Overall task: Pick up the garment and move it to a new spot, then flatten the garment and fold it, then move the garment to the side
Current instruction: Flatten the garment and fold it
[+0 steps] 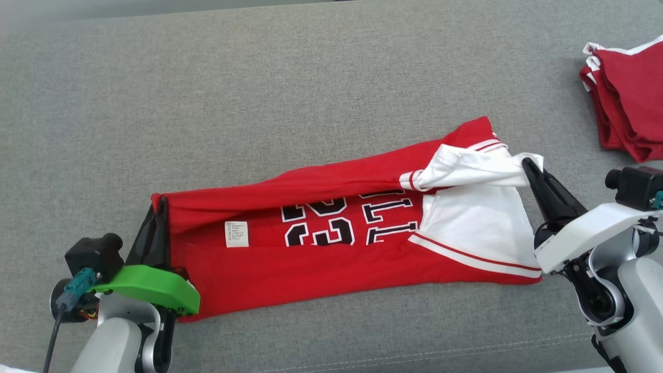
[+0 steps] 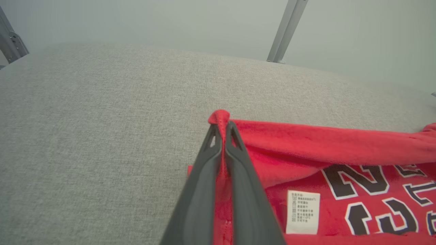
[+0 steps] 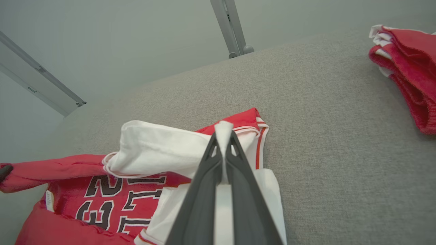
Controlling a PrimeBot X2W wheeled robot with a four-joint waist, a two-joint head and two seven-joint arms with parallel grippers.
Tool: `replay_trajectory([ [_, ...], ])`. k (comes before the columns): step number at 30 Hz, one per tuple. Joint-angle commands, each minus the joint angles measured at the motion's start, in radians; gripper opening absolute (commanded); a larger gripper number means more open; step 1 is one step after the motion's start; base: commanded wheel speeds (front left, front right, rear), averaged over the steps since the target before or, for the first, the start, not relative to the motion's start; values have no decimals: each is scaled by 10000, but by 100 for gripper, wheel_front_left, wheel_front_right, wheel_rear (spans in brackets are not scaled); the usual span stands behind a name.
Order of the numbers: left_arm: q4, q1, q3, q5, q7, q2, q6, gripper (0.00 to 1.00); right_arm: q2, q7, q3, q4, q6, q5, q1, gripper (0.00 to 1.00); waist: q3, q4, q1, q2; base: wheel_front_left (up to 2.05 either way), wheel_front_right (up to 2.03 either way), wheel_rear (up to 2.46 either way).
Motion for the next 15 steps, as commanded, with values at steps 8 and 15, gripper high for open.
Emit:
replay_trajectory([
  [8, 7, 692, 25, -251, -108, -143, 213, 0, 551, -48, -347, 103, -12, -570, 520, 0, 29, -105, 1, 0, 0, 0, 0],
  [15, 10, 1165, 218, -424, -417, -365, 300, 82, 811, -415, -497, 235, -12, -799, 1065, 45, -77, -114, 1, 0, 0, 0, 0],
])
